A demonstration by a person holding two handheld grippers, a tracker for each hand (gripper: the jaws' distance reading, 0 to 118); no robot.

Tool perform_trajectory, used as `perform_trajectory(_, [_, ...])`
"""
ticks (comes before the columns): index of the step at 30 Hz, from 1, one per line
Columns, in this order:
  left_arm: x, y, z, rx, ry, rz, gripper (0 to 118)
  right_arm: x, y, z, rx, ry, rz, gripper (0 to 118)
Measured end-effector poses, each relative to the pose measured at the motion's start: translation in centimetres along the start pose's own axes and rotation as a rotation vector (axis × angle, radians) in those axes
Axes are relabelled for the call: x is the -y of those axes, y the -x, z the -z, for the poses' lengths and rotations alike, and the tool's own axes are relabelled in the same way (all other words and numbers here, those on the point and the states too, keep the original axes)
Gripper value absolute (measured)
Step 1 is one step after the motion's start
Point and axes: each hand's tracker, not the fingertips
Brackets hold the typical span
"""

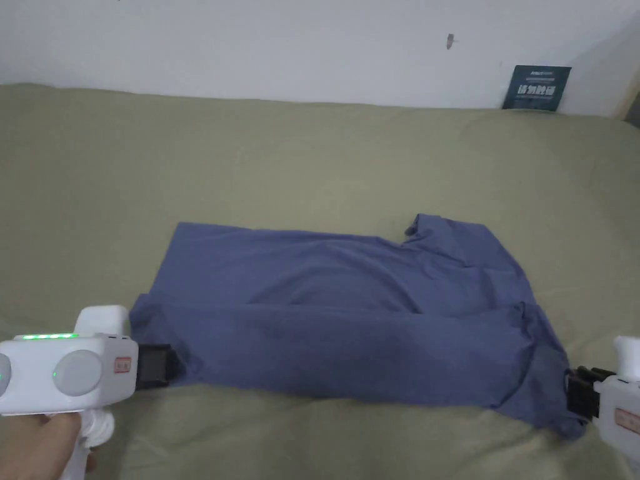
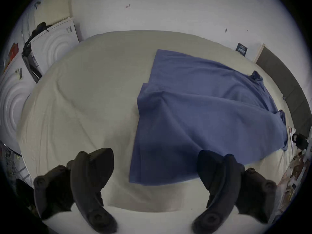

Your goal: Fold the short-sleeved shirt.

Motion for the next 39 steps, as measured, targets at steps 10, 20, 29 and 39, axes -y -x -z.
perform_trajectory(10, [-0.4, -1.0, 0.0, 0.034, 0.008, 0.081, 6, -0.5, -0.3, 1.8, -0.039, 0.060, -0.047, 111])
perform_trajectory(20, [-0.3, -0.7, 0.0, 0.036, -0.008, 0.058, 6, 0.2, 0.0, 4.5, -0.042, 0.156, -0.078, 13])
perform_trajectory(29, [0.2, -0.6, -2.8, 0.017, -0.045, 0.082, 6, 0.2, 0.1, 1.1, -0.040, 0.085, -0.067, 7])
perform_trajectory(39, [5.4, 1.3, -6.6, 0.032, -0.036, 0.065, 6, 4.1, -0.4, -3.4, -0.056, 0.085, -0.089, 7])
